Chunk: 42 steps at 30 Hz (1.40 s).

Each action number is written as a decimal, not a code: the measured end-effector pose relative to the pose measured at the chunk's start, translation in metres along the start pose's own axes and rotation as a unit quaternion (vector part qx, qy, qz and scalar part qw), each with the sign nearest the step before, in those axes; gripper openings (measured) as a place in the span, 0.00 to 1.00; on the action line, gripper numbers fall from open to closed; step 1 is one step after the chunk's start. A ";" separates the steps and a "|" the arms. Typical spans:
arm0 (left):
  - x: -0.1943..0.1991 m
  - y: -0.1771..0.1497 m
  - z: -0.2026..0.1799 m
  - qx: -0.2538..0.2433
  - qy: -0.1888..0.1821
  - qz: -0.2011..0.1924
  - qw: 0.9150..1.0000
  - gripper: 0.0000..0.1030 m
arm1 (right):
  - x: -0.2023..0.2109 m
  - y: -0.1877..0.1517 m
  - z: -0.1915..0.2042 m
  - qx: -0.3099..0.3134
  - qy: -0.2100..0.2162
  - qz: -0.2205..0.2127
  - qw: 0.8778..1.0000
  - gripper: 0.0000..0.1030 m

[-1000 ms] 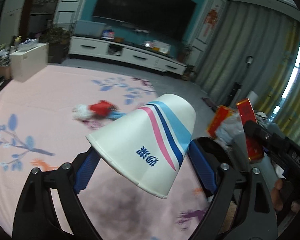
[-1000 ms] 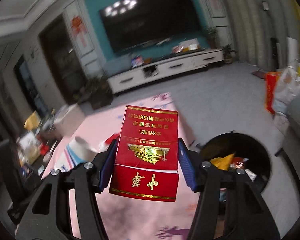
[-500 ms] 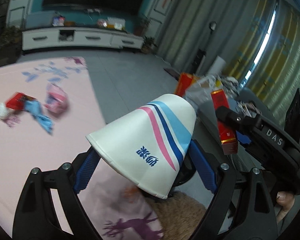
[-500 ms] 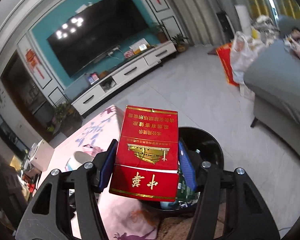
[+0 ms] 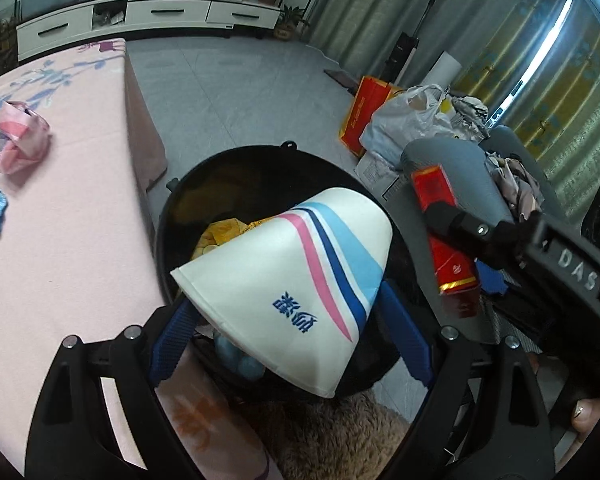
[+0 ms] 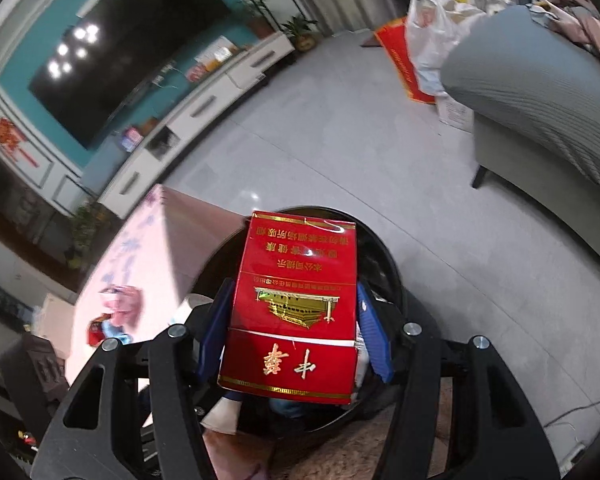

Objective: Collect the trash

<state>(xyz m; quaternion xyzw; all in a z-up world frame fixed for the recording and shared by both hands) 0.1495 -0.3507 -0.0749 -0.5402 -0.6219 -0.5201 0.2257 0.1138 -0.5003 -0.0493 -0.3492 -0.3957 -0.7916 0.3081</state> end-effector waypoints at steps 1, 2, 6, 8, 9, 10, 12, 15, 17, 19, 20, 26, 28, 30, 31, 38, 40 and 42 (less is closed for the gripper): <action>-0.003 0.000 0.000 0.000 0.000 0.002 1.000 0.85 | -0.001 0.001 0.000 -0.002 -0.001 0.002 1.000 0.57; -0.005 -0.001 0.000 0.000 -0.001 0.005 1.000 0.86 | -0.002 0.000 -0.001 -0.004 -0.001 0.004 1.000 0.57; -0.011 -0.005 -0.009 -0.018 0.005 0.012 1.000 0.88 | -0.002 -0.001 -0.001 0.002 -0.015 0.003 1.000 0.59; -0.004 -0.005 -0.009 -0.021 0.006 0.001 1.000 0.93 | -0.002 0.000 -0.001 0.000 -0.010 0.003 1.000 0.72; 0.000 -0.006 -0.008 -0.019 0.004 -0.007 1.000 0.95 | -0.002 0.002 -0.003 0.000 -0.007 0.002 1.000 0.80; 0.004 -0.006 -0.007 -0.018 0.003 -0.012 1.000 0.96 | 0.000 0.001 -0.001 0.001 -0.007 -0.003 1.000 0.81; 0.015 -0.005 -0.002 -0.011 0.005 -0.024 1.000 0.97 | 0.003 0.003 0.001 0.005 -0.010 -0.014 1.000 0.86; 0.035 -0.004 0.015 0.007 0.017 -0.045 0.999 0.97 | 0.005 0.004 0.002 0.007 -0.013 -0.024 1.000 0.89; 0.050 -0.003 0.030 0.025 0.025 -0.063 0.997 0.97 | 0.005 0.003 0.005 0.011 -0.016 -0.024 1.000 0.90; 0.065 -0.003 0.048 0.045 0.032 -0.077 0.995 0.97 | 0.004 0.003 0.009 0.015 -0.020 -0.024 0.999 0.90; 0.076 -0.002 0.062 0.062 0.037 -0.086 0.994 0.97 | 0.003 0.003 0.011 0.018 -0.022 -0.025 0.999 0.90; 0.127 -0.002 0.146 0.143 0.061 -0.129 0.979 0.97 | 0.003 0.001 0.035 0.046 -0.024 -0.037 0.998 0.90; 0.141 -0.007 0.180 0.169 0.080 -0.130 0.974 0.97 | 0.002 -0.001 0.046 0.062 -0.028 -0.039 0.997 0.90; 0.157 -0.012 0.216 0.202 0.096 -0.136 0.965 0.97 | 0.000 -0.002 0.059 0.073 -0.032 -0.039 0.996 0.90; 0.169 -0.014 0.237 0.224 0.102 -0.146 0.958 0.97 | -0.002 -0.001 0.069 0.079 -0.031 -0.035 0.996 0.90; 0.206 -0.004 0.329 0.295 0.127 -0.176 0.930 0.97 | -0.020 0.028 0.168 0.115 0.006 -0.029 0.993 0.90; 0.200 0.005 0.348 0.301 0.125 -0.172 0.930 0.97 | -0.037 0.031 0.210 0.158 0.002 -0.025 0.987 0.90; 0.187 0.013 0.360 0.300 0.126 -0.155 0.933 0.97 | -0.059 0.029 0.240 0.189 -0.003 -0.015 0.982 0.90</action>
Point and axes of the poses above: each gripper's, at about its wrist camera, not at the fingertips, and x roughly against the way its jaws point, z to its left, y to its top, the point moved 4 cm from there along -x, roughly the way its jaws point, and after that the axes turned 9 degrees about z, right-handed, at the moved point
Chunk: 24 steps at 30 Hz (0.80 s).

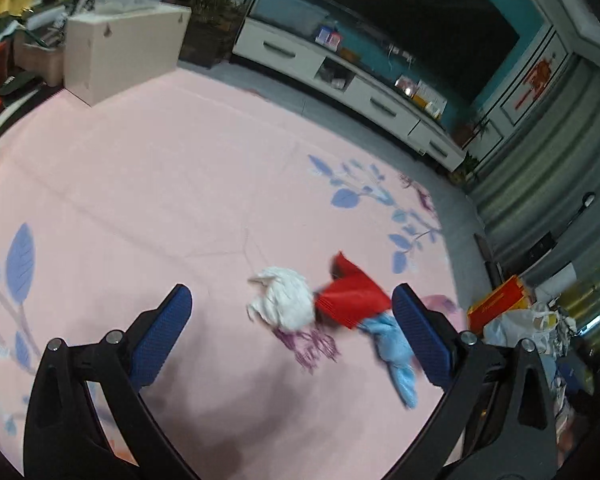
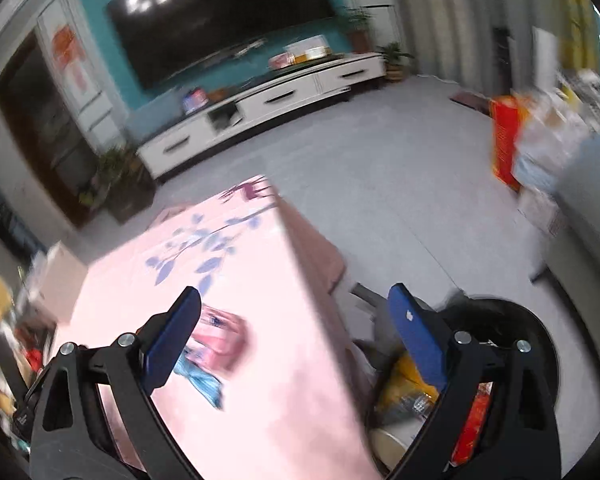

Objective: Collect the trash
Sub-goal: 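Grasp the white tissue with the left tool while the right grasps the pink bag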

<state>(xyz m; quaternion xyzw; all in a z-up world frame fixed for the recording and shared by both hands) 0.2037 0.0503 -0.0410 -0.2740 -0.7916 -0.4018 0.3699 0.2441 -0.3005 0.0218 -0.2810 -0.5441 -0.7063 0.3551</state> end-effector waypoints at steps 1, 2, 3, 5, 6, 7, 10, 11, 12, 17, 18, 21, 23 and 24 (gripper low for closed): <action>-0.007 0.002 0.000 -0.002 0.001 0.004 1.000 0.97 | -0.019 0.002 0.017 0.013 0.007 0.018 1.000 0.90; -0.017 0.004 0.001 -0.005 0.001 0.011 1.000 0.97 | -0.033 0.003 0.028 0.020 0.017 0.035 0.999 0.88; -0.027 0.004 -0.001 -0.007 -0.001 0.021 1.000 0.96 | -0.049 0.001 0.039 0.024 0.029 0.053 0.998 0.84; -0.039 0.002 -0.003 -0.013 -0.005 0.033 0.999 0.94 | -0.083 -0.005 0.059 0.032 0.048 0.093 0.994 0.79; -0.044 -0.001 -0.006 -0.017 -0.005 0.038 0.999 0.92 | -0.094 -0.006 0.064 0.036 0.049 0.106 0.992 0.76; -0.049 -0.002 -0.007 -0.021 -0.003 0.042 0.999 0.86 | -0.107 -0.010 0.070 0.041 0.050 0.118 0.991 0.75; -0.059 -0.004 -0.005 -0.025 0.004 0.047 0.999 0.76 | -0.133 -0.022 0.077 0.054 0.041 0.137 0.988 0.73; -0.058 -0.005 -0.006 -0.030 0.007 0.043 0.999 0.69 | -0.138 -0.027 0.079 0.057 0.040 0.145 0.987 0.68; -0.059 -0.005 -0.007 -0.033 0.003 0.048 0.998 0.65 | -0.144 -0.031 0.077 0.056 0.041 0.153 0.986 0.63; -0.062 -0.012 -0.006 -0.037 0.003 0.052 0.998 0.23 | -0.150 -0.037 0.081 0.059 0.050 0.159 0.984 0.51; -0.063 -0.013 -0.006 -0.036 -0.005 0.055 0.998 0.22 | -0.149 -0.039 0.082 0.061 0.054 0.161 0.984 0.49; -0.061 -0.017 -0.008 -0.030 -0.018 0.058 0.998 0.18 | -0.143 -0.049 0.089 0.078 0.067 0.169 0.980 0.44; -0.054 -0.025 -0.008 -0.030 -0.026 0.058 0.998 0.17 | -0.137 -0.056 0.094 0.092 0.071 0.172 0.978 0.42; -0.050 -0.029 -0.010 -0.031 -0.026 0.056 0.998 0.17 | -0.133 -0.060 0.095 0.095 0.076 0.175 0.977 0.41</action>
Point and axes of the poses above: each gripper's, at about its wrist camera, not at the fingertips, and x roughly against the way its jaws point, z to its left, y to its top, the point moved 4 cm from there along -x, roughly the way its jaws point, and after that the axes turned 9 degrees about z, right-handed, at the moved point
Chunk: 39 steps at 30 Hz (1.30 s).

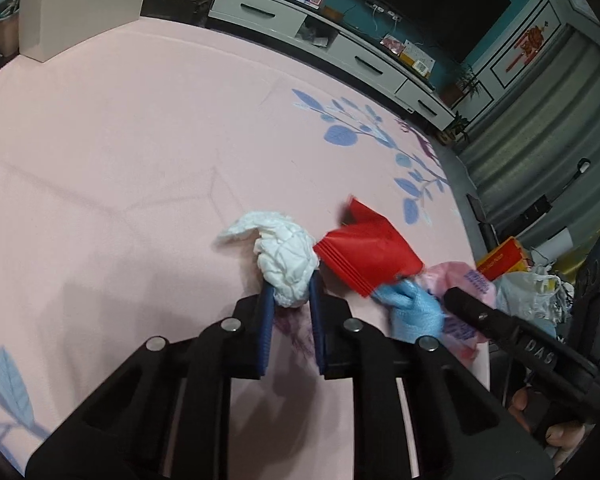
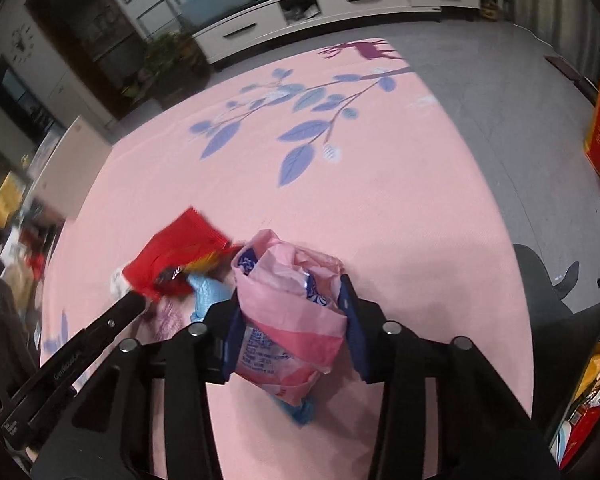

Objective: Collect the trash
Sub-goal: 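Grasp the white tissue with the left tool while the right grasps the pink bag, then carry the tissue and pink bag over the black bin and release both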

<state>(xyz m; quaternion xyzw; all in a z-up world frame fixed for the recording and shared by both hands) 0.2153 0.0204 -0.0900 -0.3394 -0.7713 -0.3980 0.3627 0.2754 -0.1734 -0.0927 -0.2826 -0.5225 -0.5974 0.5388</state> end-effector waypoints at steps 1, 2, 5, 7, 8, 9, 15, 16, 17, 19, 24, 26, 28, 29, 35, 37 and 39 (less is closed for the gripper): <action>0.007 -0.006 -0.002 -0.003 0.003 -0.004 1.000 0.17 | 0.002 -0.006 0.002 0.003 0.011 0.007 1.000 0.41; 0.012 -0.010 -0.002 -0.003 0.004 -0.006 1.000 0.17 | 0.004 -0.013 0.005 0.007 0.023 0.013 1.000 0.41; 0.037 -0.032 -0.008 -0.006 0.001 -0.017 1.000 0.17 | 0.009 -0.034 0.012 0.019 0.041 0.024 0.999 0.41; 0.050 -0.047 -0.010 -0.005 -0.002 -0.022 1.000 0.17 | 0.015 -0.050 0.018 0.031 0.048 0.026 0.998 0.41; 0.059 -0.057 -0.011 -0.005 -0.003 -0.024 1.000 0.17 | 0.019 -0.060 0.020 0.037 0.051 0.028 0.998 0.41; 0.066 -0.066 -0.012 -0.005 -0.004 -0.026 1.000 0.17 | 0.021 -0.066 0.023 0.044 0.052 0.029 0.997 0.41; 0.106 -0.120 -0.016 -0.020 0.017 -0.053 0.998 0.17 | 0.044 -0.113 0.038 0.081 0.067 0.023 0.994 0.41; 0.111 -0.127 -0.018 -0.023 0.018 -0.058 0.998 0.17 | 0.049 -0.120 0.040 0.085 0.068 0.020 0.994 0.41; 0.115 -0.132 -0.018 -0.025 0.018 -0.061 0.998 0.17 | 0.055 -0.126 0.040 0.088 0.069 0.015 0.994 0.41; 0.126 -0.144 -0.018 -0.028 0.021 -0.071 0.997 0.17 | 0.066 -0.136 0.041 0.093 0.074 0.004 0.993 0.41; 0.140 -0.159 -0.012 -0.027 0.031 -0.085 0.996 0.17 | 0.095 -0.144 0.036 0.084 0.069 -0.036 0.993 0.41; 0.145 -0.163 -0.014 -0.027 0.033 -0.087 0.995 0.17 | 0.107 -0.148 0.035 0.085 0.073 -0.047 0.993 0.41; 0.152 -0.168 -0.013 -0.026 0.032 -0.092 0.995 0.17 | 0.115 -0.150 0.033 0.084 0.071 -0.057 0.992 0.41; 0.155 -0.169 -0.013 -0.025 0.030 -0.095 0.995 0.17 | 0.120 -0.150 0.031 0.080 0.069 -0.066 0.992 0.41; 0.168 -0.178 -0.023 -0.029 0.017 -0.104 0.994 0.18 | 0.164 -0.155 0.020 0.044 0.069 -0.140 0.987 0.41; 0.172 -0.180 -0.026 -0.031 0.010 -0.105 0.994 0.18 | 0.174 -0.157 0.017 0.038 0.061 -0.157 0.985 0.41; 0.178 -0.183 -0.032 -0.035 0.001 -0.108 0.994 0.18 | 0.184 -0.158 0.011 0.026 0.067 -0.174 0.982 0.42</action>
Point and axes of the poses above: each gripper's, at about its wrist camera, not at the fingertips, and x roughly against the way its jaws point, z to its left, y to its top, the point moved 4 cm from there along -x, roughly the way its jaws point, and after that the axes turned 9 degrees about z, right-handed, at the moved point
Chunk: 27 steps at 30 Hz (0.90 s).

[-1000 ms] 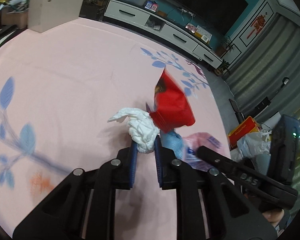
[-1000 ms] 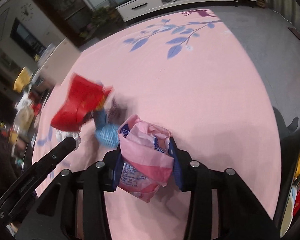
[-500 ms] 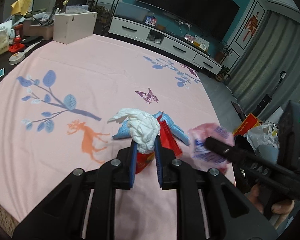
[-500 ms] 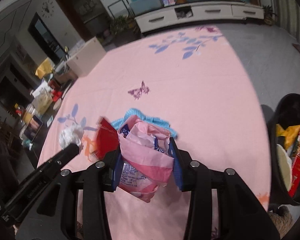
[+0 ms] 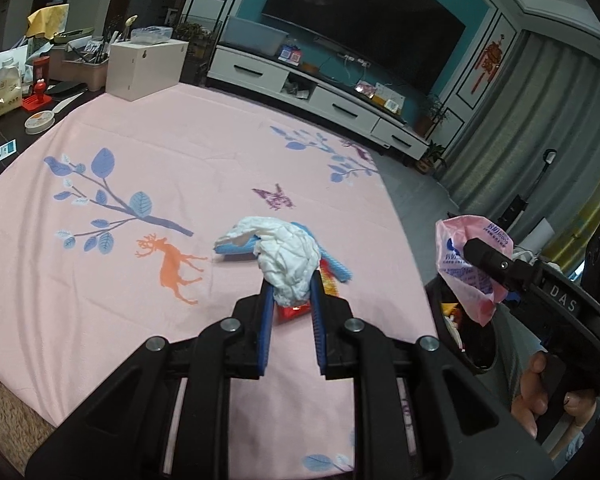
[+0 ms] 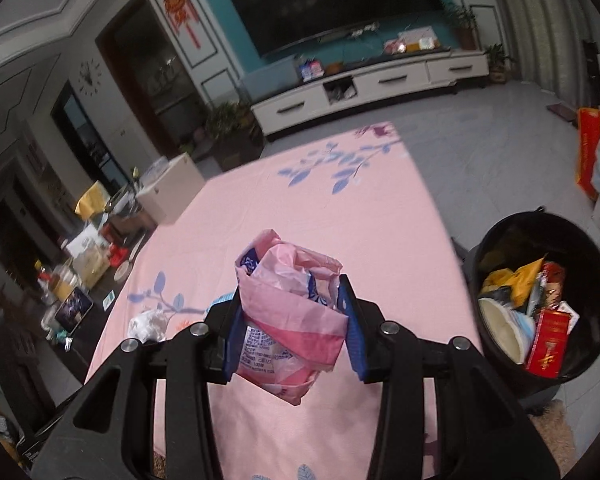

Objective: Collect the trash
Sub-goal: 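Carry the tissue and pink bag over the black bin and release both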

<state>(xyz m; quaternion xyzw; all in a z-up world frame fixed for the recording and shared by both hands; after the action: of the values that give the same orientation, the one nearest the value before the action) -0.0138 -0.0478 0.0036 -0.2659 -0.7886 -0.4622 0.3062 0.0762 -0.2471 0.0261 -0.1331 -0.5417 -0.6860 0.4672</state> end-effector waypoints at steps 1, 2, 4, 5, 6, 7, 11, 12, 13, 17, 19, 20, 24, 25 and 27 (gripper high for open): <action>0.002 0.000 -0.002 -0.002 -0.003 -0.002 1.000 0.18 | 0.007 0.001 -0.002 -0.007 0.003 -0.010 1.000 0.42; 0.005 -0.001 -0.006 -0.004 -0.007 -0.005 1.000 0.18 | 0.013 0.002 -0.003 -0.008 0.002 -0.017 1.000 0.42; 0.011 -0.001 -0.012 -0.011 -0.015 -0.011 1.000 0.18 | 0.028 0.003 -0.006 -0.010 -0.006 -0.040 0.999 0.42; 0.016 -0.002 -0.017 -0.018 -0.018 -0.016 1.000 0.18 | 0.035 0.003 -0.008 -0.011 -0.011 -0.051 0.999 0.42; 0.019 -0.002 -0.021 -0.023 -0.020 -0.020 0.999 0.18 | 0.043 0.003 -0.010 -0.014 -0.014 -0.063 0.998 0.42; 0.023 -0.003 -0.026 -0.030 -0.022 -0.025 0.999 0.18 | 0.049 0.004 -0.012 -0.016 -0.016 -0.071 0.997 0.42; 0.037 -0.006 -0.047 -0.051 -0.043 -0.040 0.997 0.18 | 0.069 0.003 -0.019 -0.011 -0.022 -0.087 0.996 0.42; 0.039 -0.006 -0.052 -0.056 -0.048 -0.042 0.996 0.18 | 0.075 0.003 -0.021 -0.012 -0.018 -0.091 0.996 0.42; 0.040 -0.006 -0.056 -0.060 -0.051 -0.043 0.996 0.18 | 0.080 0.003 -0.024 -0.016 -0.017 -0.096 0.995 0.42; 0.040 -0.009 -0.077 -0.084 -0.066 -0.041 0.993 0.18 | 0.097 0.001 -0.035 -0.024 -0.034 -0.117 0.992 0.42; 0.036 -0.010 -0.086 -0.093 -0.073 -0.037 0.992 0.18 | 0.105 0.001 -0.041 -0.031 -0.037 -0.127 0.991 0.42; 0.033 -0.011 -0.093 -0.102 -0.076 -0.034 0.991 0.18 | 0.107 0.001 -0.043 -0.032 -0.037 -0.129 0.990 0.42; 0.024 -0.011 -0.116 -0.121 -0.089 -0.027 0.988 0.18 | 0.118 0.001 -0.054 -0.032 -0.055 -0.141 0.988 0.42; 0.021 -0.011 -0.122 -0.126 -0.092 -0.025 0.987 0.18 | 0.120 0.001 -0.058 -0.034 -0.060 -0.145 0.987 0.42; 0.015 -0.011 -0.137 -0.138 -0.100 -0.020 0.985 0.18 | 0.125 0.001 -0.066 -0.041 -0.071 -0.151 0.985 0.42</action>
<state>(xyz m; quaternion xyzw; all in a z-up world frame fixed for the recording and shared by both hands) 0.0008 -0.1726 0.0604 -0.3346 -0.7489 -0.5441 0.1765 0.0326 -0.3662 0.0880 -0.1173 -0.5587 -0.7592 0.3127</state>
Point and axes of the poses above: each gripper's, at about its wrist camera, not at the fingertips, and x roughly against the way its jaws point, z to its left, y to its top, the point moved 4 cm from there along -x, roughly the way its jaws point, and after that the axes turned 9 degrees about z, right-handed, at the moved point
